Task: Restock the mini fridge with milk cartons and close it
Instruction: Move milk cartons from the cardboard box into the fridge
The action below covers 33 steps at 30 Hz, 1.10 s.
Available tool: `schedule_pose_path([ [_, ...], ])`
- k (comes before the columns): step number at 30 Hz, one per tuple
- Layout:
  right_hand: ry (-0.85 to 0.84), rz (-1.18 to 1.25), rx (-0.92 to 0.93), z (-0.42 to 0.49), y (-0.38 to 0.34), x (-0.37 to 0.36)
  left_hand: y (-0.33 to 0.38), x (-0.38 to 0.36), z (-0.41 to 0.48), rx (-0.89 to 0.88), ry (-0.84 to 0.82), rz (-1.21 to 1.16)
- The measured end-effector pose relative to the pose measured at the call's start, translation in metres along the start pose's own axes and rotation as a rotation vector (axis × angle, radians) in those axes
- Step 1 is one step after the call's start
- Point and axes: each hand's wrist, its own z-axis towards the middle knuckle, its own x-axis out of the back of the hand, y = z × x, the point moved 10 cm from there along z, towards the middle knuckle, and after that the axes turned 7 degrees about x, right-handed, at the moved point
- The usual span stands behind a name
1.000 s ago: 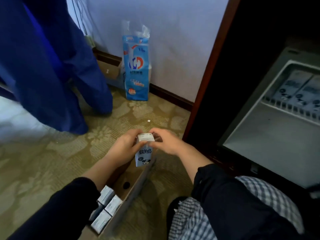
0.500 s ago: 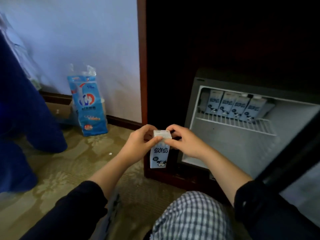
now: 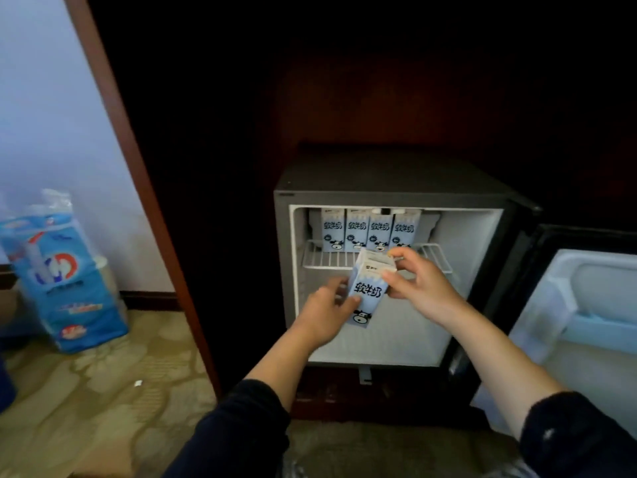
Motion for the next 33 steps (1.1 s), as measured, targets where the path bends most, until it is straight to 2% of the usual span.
schedule_pose_path([
  [6, 0.279, 0.038, -0.047, 0.007, 0.040, 0.062, 0.018, -0.038, 0.039, -0.109, 0.106, -0.013],
  [9, 0.409, -0.048, -0.030, 0.016, 0.048, 0.087, 0.026, -0.060, 0.057, -0.172, 0.114, -0.022],
  [13, 0.522, -0.221, -0.017, 0.021, 0.060, 0.109, 0.028, -0.092, 0.085, -0.189, 0.042, -0.007],
  [24, 0.563, -0.398, -0.062, 0.049, 0.071, 0.135, 0.032, -0.130, 0.133, -0.155, 0.078, 0.102],
  [27, 0.618, -0.468, -0.070, 0.050, 0.073, 0.145, 0.040, -0.140, 0.136, -0.184, 0.040, 0.045],
  [33, 0.595, -0.429, -0.141, 0.053, 0.101, 0.138, 0.045, -0.143, 0.142, -0.181, 0.088, 0.035],
])
